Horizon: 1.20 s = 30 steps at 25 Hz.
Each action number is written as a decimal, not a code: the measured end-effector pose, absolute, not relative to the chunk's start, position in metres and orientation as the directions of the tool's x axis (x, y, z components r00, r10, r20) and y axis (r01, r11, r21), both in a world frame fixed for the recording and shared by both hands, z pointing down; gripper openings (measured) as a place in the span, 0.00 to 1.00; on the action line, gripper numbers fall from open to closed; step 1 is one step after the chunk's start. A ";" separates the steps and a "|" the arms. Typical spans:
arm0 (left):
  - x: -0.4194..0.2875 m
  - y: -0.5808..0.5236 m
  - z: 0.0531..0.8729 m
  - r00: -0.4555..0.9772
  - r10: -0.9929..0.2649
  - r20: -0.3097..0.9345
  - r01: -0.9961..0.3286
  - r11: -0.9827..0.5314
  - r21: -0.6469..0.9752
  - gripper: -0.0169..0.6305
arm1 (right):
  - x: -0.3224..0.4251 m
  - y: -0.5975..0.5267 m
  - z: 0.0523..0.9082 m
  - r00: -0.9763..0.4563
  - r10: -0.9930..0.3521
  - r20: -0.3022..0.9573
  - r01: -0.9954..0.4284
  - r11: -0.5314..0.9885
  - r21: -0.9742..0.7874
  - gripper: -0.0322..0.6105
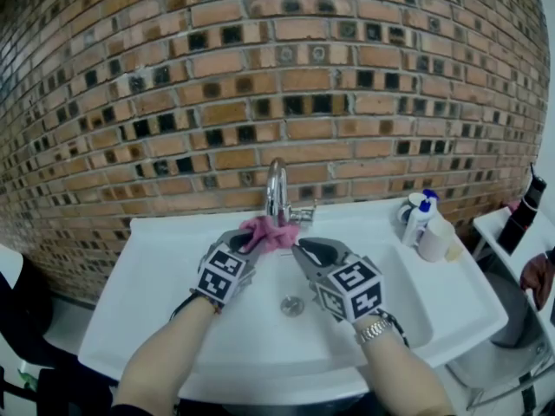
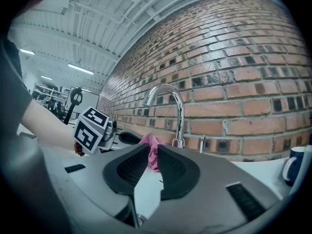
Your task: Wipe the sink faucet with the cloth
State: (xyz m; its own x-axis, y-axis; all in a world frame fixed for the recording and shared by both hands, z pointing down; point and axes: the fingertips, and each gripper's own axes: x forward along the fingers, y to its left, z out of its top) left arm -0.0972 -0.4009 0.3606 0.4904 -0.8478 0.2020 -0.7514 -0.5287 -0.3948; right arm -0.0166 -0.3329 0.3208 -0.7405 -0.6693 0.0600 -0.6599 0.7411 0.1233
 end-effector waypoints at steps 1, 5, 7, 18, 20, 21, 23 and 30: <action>-0.098 -0.397 0.360 0.491 -0.848 0.198 -0.754 -0.528 -0.392 0.13 | -0.016 -0.333 0.322 -0.738 -0.672 0.060 -0.663 0.739 0.124 0.16; -0.103 -0.380 0.356 0.489 -0.854 0.179 -0.768 -0.519 -0.375 0.13 | -0.013 -0.337 0.328 -0.729 -0.681 0.070 -0.671 0.731 0.123 0.16; -0.106 -0.371 0.355 0.488 -0.856 0.171 -0.777 -0.515 -0.363 0.13 | -0.013 -0.339 0.330 -0.726 -0.684 0.076 -0.674 0.729 0.120 0.16; -0.105 -0.320 0.341 0.512 -0.852 0.109 -0.796 -0.518 -0.312 0.13 | -0.008 -0.330 0.314 -0.695 -0.716 0.059 -0.703 0.695 0.150 0.16; -0.103 -0.313 0.335 0.518 -0.850 0.090 -0.799 -0.519 -0.303 0.13 | -0.006 -0.331 0.307 -0.674 -0.736 0.068 -0.726 0.676 0.122 0.16; -0.102 -0.309 0.333 0.522 -0.849 0.083 -0.800 -0.520 -0.299 0.13 | -0.007 -0.329 0.304 -0.665 -0.744 0.071 -0.736 0.668 0.106 0.16; -0.099 -0.302 0.329 0.529 -0.846 0.070 -0.800 -0.525 -0.289 0.13 | -0.009 -0.323 0.303 -0.654 -0.753 0.073 -0.749 0.658 0.076 0.16; -0.098 -0.283 0.327 0.542 -0.840 0.020 -0.806 -0.526 -0.270 0.13 | -0.013 -0.292 0.321 -0.606 -0.794 0.041 -0.791 0.608 0.077 0.14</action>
